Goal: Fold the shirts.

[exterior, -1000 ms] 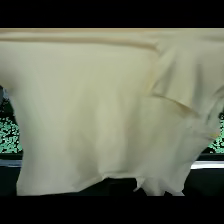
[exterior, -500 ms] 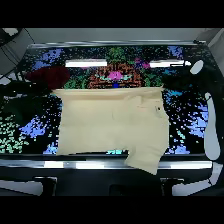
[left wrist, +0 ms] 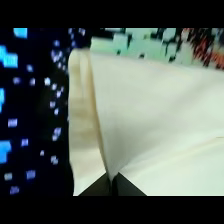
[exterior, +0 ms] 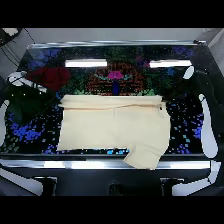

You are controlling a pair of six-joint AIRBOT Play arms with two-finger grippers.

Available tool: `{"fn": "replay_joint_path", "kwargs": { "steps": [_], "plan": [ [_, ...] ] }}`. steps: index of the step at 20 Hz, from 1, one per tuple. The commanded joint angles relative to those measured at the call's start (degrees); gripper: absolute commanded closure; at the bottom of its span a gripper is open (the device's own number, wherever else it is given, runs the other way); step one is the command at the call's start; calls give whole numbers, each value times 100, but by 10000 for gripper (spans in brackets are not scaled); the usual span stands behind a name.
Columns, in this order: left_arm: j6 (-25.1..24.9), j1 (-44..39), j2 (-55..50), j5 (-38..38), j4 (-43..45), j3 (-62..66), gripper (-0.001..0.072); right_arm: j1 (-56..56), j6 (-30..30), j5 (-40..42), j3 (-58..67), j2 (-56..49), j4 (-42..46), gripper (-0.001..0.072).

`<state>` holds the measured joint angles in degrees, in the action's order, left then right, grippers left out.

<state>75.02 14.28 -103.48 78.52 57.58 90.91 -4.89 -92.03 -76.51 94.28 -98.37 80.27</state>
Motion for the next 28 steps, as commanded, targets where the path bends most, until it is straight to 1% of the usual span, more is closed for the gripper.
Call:
{"fn": "replay_joint_path", "kwargs": {
  "steps": [1,4,7,12,13,15,16,18,19,20,21,22,23,25,26,28],
  "plan": [
    [42,-7,-46,907,643,-380,680,9,76,-640,-498,4,140,667],
    [39,-35,-129,1019,590,-721,680,9,74,-518,-616,-129,140,667],
    [13,-39,-162,1036,595,-726,680,9,74,-498,-614,-133,142,667],
    [-20,175,-144,1106,586,-223,680,2,74,-267,-522,44,356,666],
    [-4,197,-149,1091,586,-188,681,2,74,-289,-516,59,356,666],
    [94,157,-240,1108,590,-195,681,11,-92,-597,-544,-24,284,666],
    [173,118,-302,1110,588,-195,681,26,-155,-656,-564,-98,247,666],
    [168,33,-339,1110,564,-195,677,26,-210,-671,-562,-186,192,663],
    [168,28,-326,1115,485,-190,588,26,-258,-595,-555,-173,164,566],
    [173,46,-293,1180,365,-188,382,4,-289,-595,-520,-136,162,371],
    [216,83,-240,1272,348,-190,305,-26,-278,-748,-455,-79,192,282],
    [273,144,-157,1416,350,-190,305,-107,-155,-1016,-378,15,203,263],
    [345,219,-66,1578,352,-192,305,-254,-94,-1235,-361,136,190,229],
    [470,385,264,1762,398,-358,306,-706,-72,-1888,-380,378,179,219],
    [470,442,573,1694,450,-695,307,-920,-68,-2140,-481,509,184,219],
    [299,481,1375,1259,717,-1937,314,-1191,-48,-2111,-1008,892,184,220]
  ]
}}
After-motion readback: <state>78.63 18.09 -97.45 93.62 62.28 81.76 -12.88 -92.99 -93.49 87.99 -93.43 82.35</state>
